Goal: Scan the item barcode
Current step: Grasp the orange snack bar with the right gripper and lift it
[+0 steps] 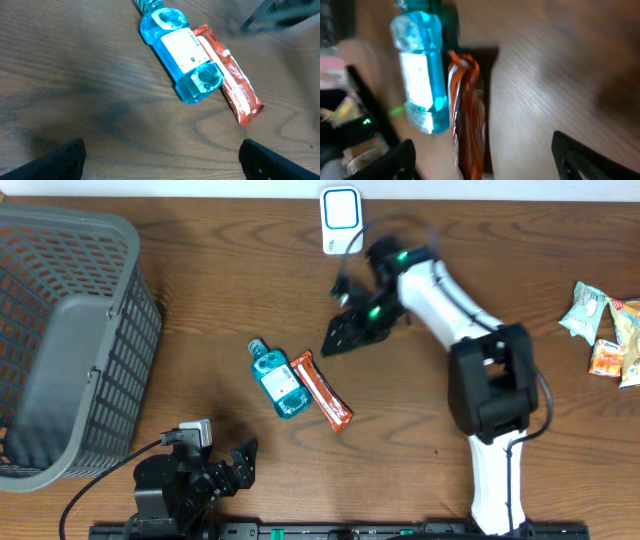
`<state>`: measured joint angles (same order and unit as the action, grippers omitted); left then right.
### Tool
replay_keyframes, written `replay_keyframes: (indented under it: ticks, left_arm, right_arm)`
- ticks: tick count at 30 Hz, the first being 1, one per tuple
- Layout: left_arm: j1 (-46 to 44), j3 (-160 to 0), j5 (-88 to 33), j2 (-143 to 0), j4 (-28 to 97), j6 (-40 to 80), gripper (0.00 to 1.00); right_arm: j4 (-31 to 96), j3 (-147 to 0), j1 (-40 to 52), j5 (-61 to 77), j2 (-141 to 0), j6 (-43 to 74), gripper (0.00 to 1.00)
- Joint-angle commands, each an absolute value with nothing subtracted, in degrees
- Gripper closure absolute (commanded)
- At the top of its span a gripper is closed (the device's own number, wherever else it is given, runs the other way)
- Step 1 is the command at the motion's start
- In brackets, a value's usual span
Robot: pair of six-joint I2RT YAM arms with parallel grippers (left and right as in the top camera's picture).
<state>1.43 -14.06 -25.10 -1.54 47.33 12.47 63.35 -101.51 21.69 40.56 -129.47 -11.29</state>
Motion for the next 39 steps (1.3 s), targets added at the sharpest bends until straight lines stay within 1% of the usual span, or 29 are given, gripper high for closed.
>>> replay_keyframes:
  ticks: [1, 3, 7, 8, 11, 14, 19, 22, 24, 27, 31, 33, 34, 36, 38, 39]
  left_arm:
    - [1.5, -14.3, -24.8, -1.3, 48.0, 12.8, 0.02]
    - [1.5, -14.3, -24.8, -1.3, 48.0, 12.8, 0.02]
    - [1.5, -14.3, -24.8, -1.3, 48.0, 12.8, 0.02]
    - [1.5, -14.3, -24.8, -1.3, 48.0, 12.8, 0.02]
    - [1.5, -14.3, -24.8, -1.3, 48.0, 12.8, 0.02]
    - [1.5, -14.3, -24.8, -1.3, 48.0, 12.8, 0.02]
    - [1.5, -14.3, -24.8, -1.3, 48.0, 12.8, 0.02]
    - [1.5, -14.3, -24.8, -1.3, 48.0, 12.8, 0.02]
    - [1.5, -14.3, -24.8, -1.3, 48.0, 12.8, 0.02]
    - [1.5, -14.3, -24.8, -1.3, 48.0, 12.8, 0.02]
    - [1.5, -14.3, -24.8, -1.3, 48.0, 12.8, 0.02]
    - [1.5, -14.3, -24.8, -1.3, 48.0, 12.8, 0.02]
    - [1.5, -14.3, -24.8, -1.3, 48.0, 12.8, 0.02]
    - [1.5, -14.3, -24.8, -1.3, 48.0, 12.8, 0.02]
    - [1.5, -14.3, -24.8, -1.3, 48.0, 12.8, 0.02]
    - [1.5, -14.3, -24.8, -1.3, 48.0, 12.8, 0.02]
  right_arm:
    - [57.3, -95.0, 25.6, 40.4, -128.7, -7.8, 0.19]
    - [53.5, -92.6, 27.1, 40.4, -128.7, -5.2, 0.21]
    - [50.1, -90.3, 30.3, 40.4, -128.7, -4.7, 0.25]
    - [49.9, -89.9, 30.9, 40.4, -128.7, -4.7, 0.28]
    - [48.8, -88.4, 32.2, 38.9, -128.7, -4.7, 0.44]
    - [46.7, -85.3, 33.1, 36.1, -128.7, -4.7, 0.51]
    - [44.6, -83.8, 32.6, 36.1, -128.7, -2.9, 0.50]
    - [44.4, -83.8, 32.8, 35.3, -128.9, -1.5, 0.52]
    - [44.0, -83.7, 33.1, 32.0, -129.2, 1.3, 0.55]
    - [43.4, -83.7, 34.3, 25.6, -130.4, 5.8, 0.51]
    - [42.8, -83.7, 36.3, 25.5, -131.9, 5.7, 0.46]
    - [42.7, -83.7, 37.5, 25.4, -132.4, 5.3, 0.47]
    - [42.9, -83.7, 38.1, 25.3, -132.5, 5.0, 0.48]
    - [43.5, -83.7, 39.0, 24.9, -132.9, 5.1, 0.55]
    - [44.5, -83.7, 39.7, 23.9, -133.4, 5.1, 0.67]
    - [44.8, -83.7, 39.9, 23.7, -133.6, 5.1, 0.69]
